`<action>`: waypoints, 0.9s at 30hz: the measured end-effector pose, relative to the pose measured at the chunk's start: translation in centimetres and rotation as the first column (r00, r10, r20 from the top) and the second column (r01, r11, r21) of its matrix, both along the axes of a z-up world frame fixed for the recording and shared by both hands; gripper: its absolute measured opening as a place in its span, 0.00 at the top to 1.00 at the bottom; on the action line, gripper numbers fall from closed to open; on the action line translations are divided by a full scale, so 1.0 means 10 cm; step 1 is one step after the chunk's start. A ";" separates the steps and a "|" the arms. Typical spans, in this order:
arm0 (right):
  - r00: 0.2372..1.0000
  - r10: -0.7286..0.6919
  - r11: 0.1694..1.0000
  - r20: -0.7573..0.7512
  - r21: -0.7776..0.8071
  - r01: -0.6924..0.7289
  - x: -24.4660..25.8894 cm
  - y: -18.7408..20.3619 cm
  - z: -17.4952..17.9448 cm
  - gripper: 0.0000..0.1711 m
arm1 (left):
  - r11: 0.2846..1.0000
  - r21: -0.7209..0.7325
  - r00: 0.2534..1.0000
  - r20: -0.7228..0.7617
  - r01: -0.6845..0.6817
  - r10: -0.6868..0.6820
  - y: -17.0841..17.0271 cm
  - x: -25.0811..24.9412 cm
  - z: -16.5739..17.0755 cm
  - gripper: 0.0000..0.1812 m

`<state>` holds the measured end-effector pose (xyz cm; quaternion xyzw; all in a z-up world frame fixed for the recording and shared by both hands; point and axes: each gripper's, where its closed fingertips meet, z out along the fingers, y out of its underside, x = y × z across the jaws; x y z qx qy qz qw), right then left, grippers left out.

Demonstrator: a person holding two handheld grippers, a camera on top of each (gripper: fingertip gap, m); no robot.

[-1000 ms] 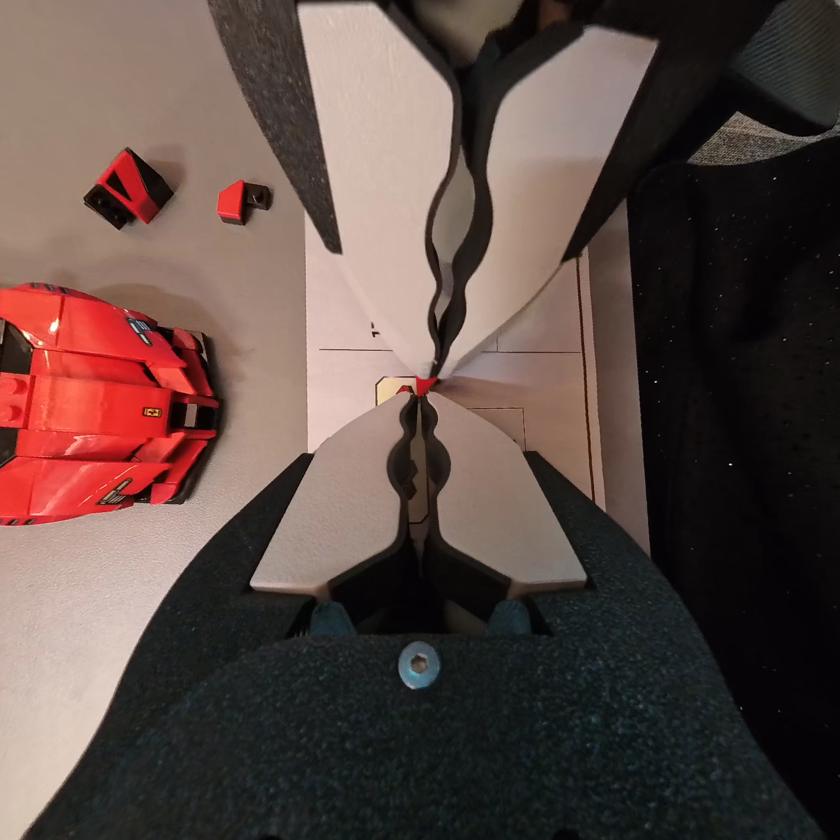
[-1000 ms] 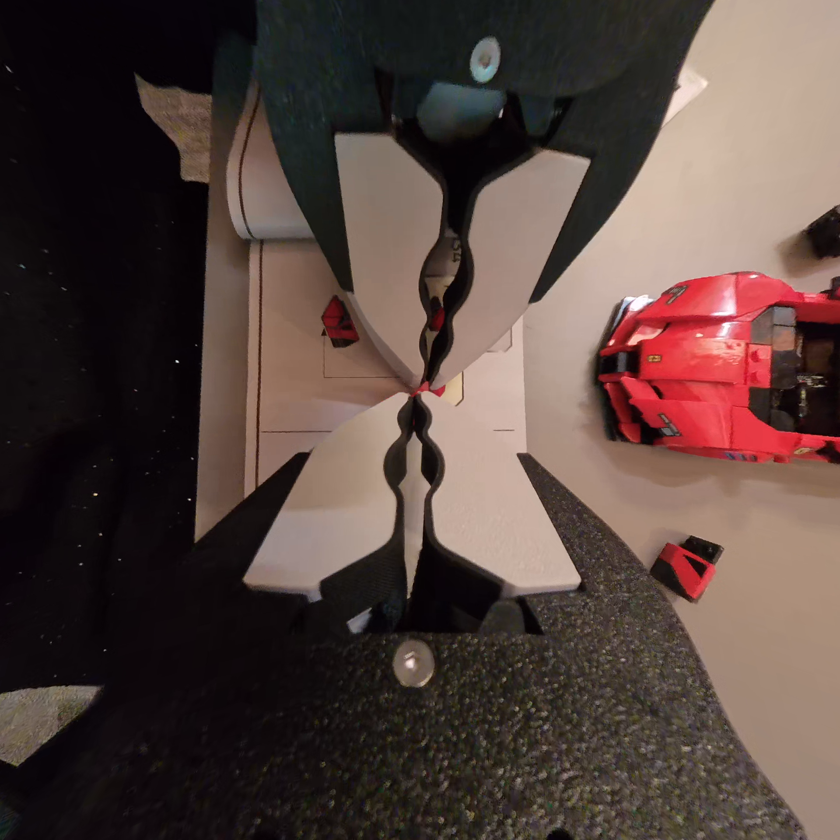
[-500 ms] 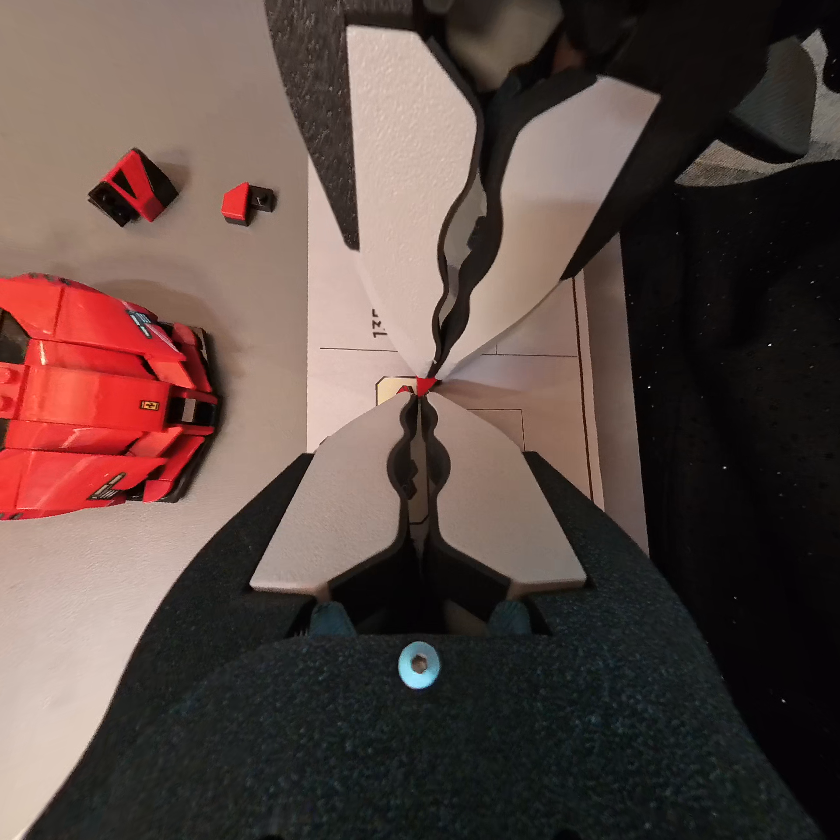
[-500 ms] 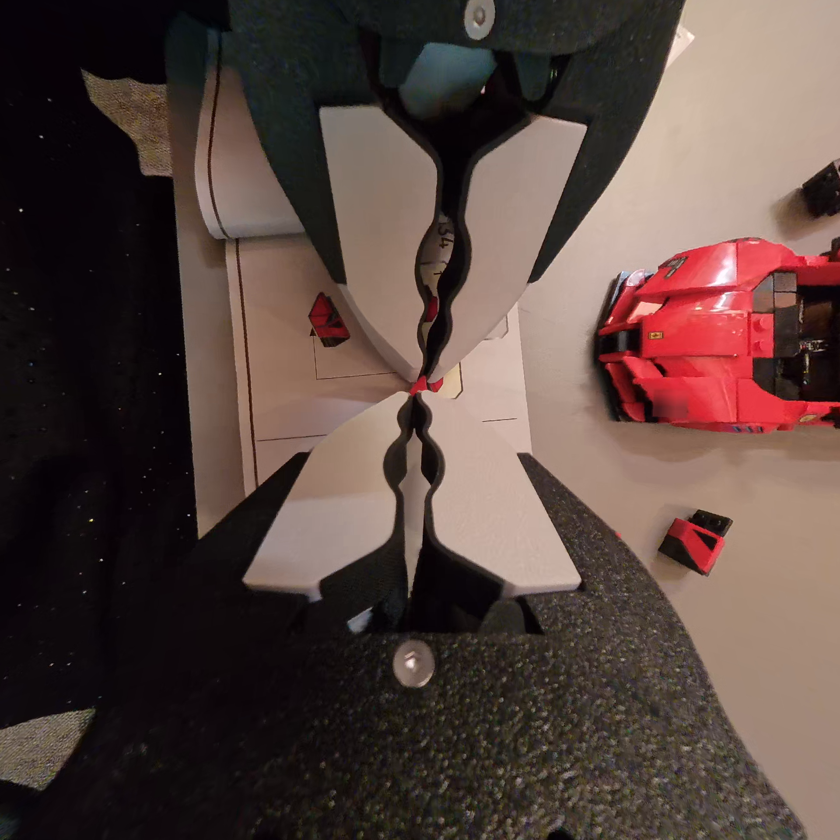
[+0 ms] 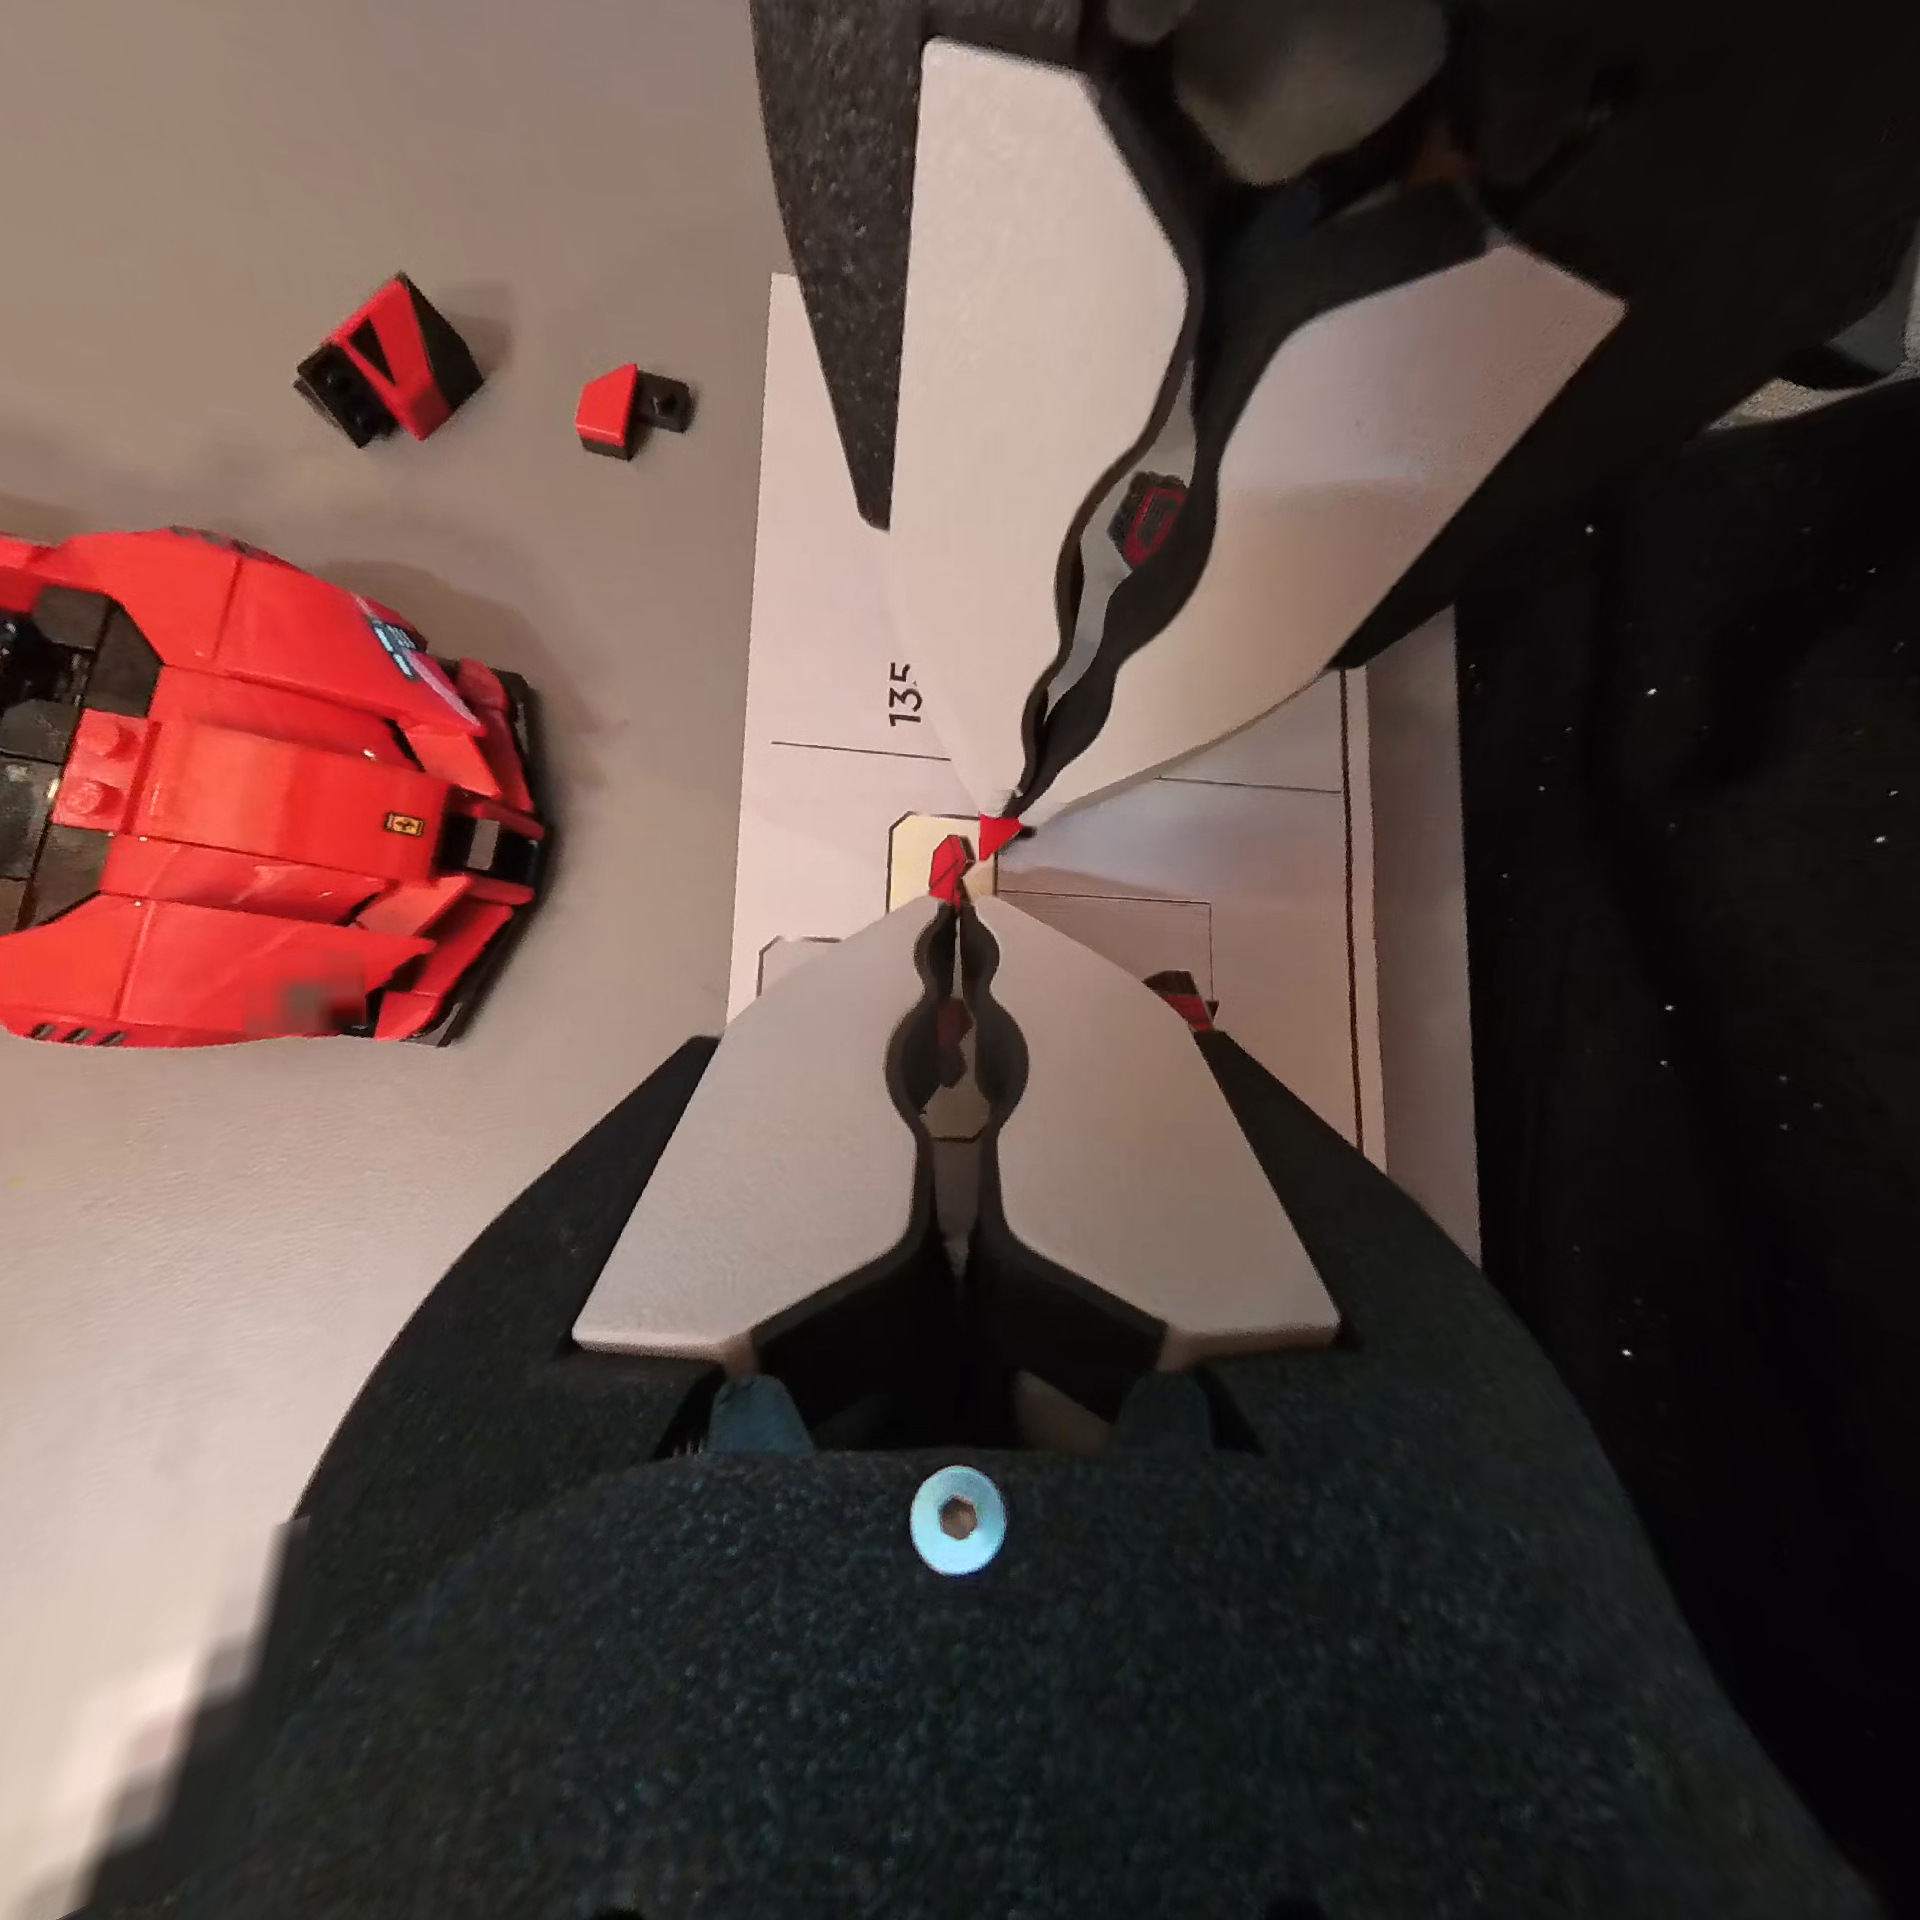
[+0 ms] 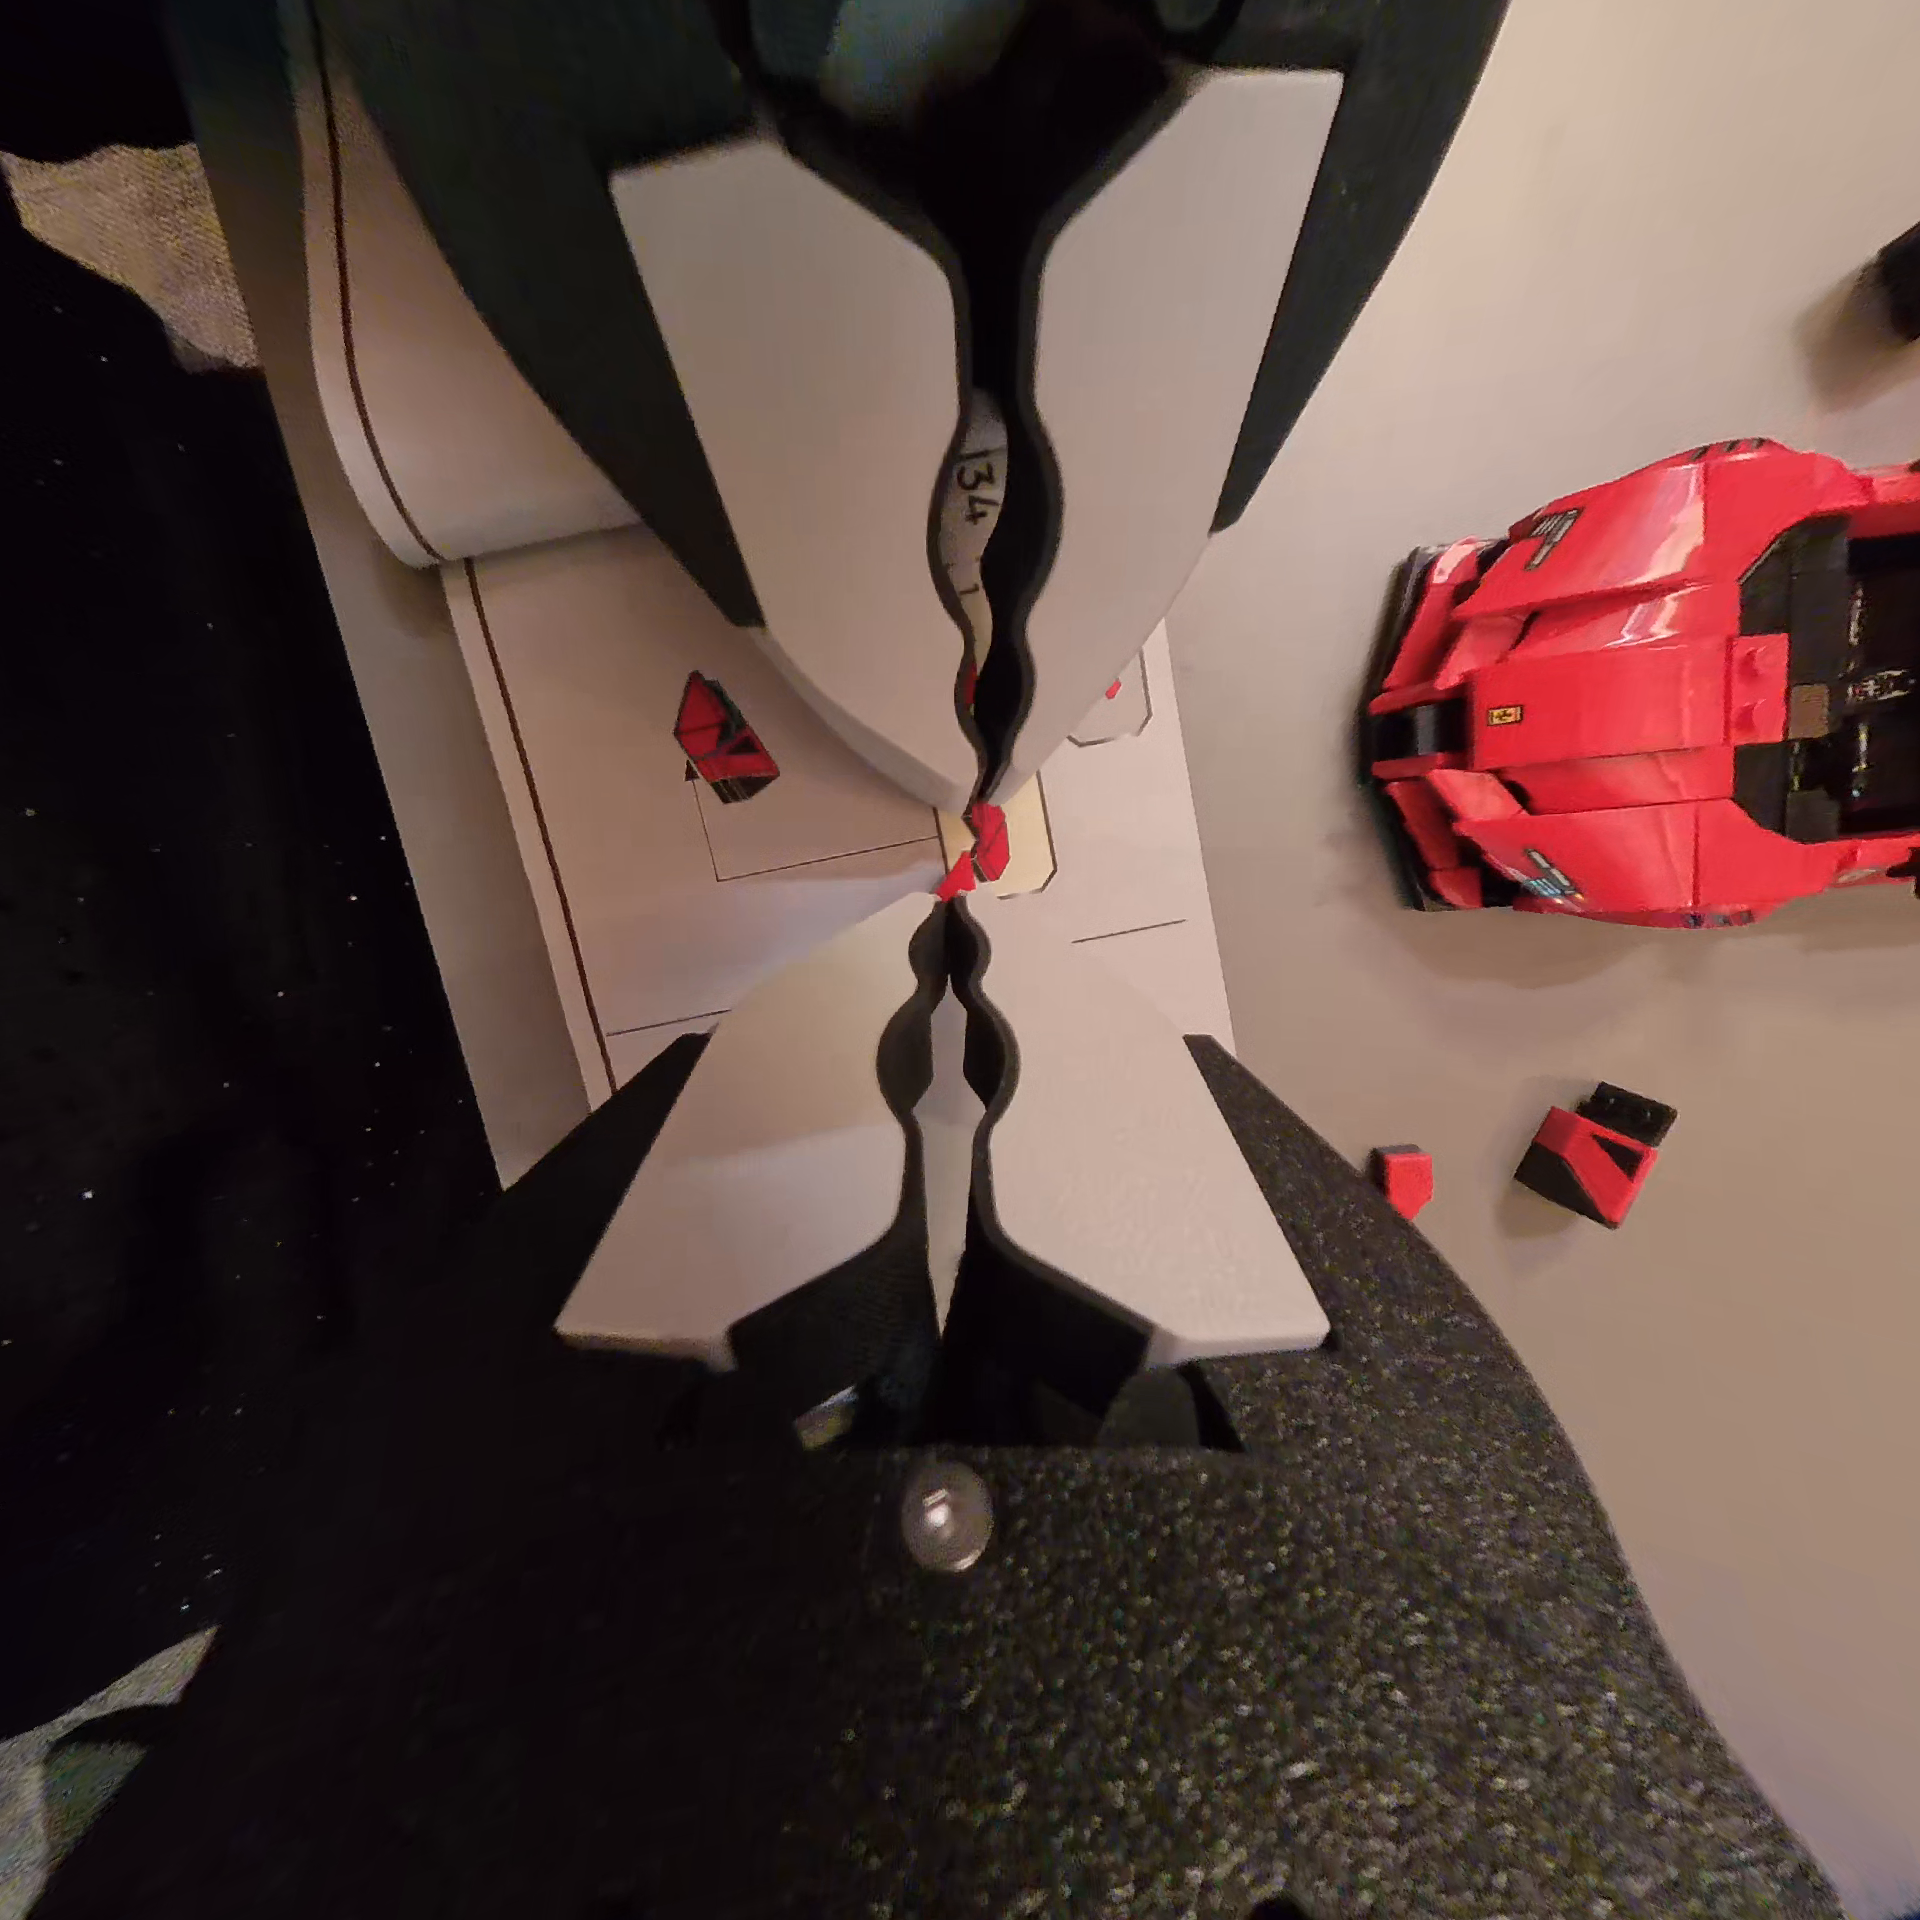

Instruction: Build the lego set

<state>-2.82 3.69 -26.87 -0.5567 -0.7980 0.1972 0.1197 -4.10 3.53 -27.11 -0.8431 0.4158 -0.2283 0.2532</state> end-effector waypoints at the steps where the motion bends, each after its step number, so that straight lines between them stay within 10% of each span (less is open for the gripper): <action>1: 1.000 -0.012 1.000 0.012 -0.003 0.012 0.00 0.00 0.00 1.00 | 1.000 -0.004 1.000 0.012 0.000 0.000 0.00 0.01 0.00 1.00; 24: 0.997 0.018 1.000 -0.076 -0.005 -0.019 0.05 0.04 0.12 1.00 | 0.998 0.051 0.996 0.076 -0.040 0.036 0.01 0.04 0.11 1.00; 27: 0.997 0.042 0.998 -0.071 -0.043 -0.045 0.10 -0.02 0.06 0.76 | 0.995 0.094 0.997 0.069 -0.037 0.031 0.06 0.08 0.16 1.00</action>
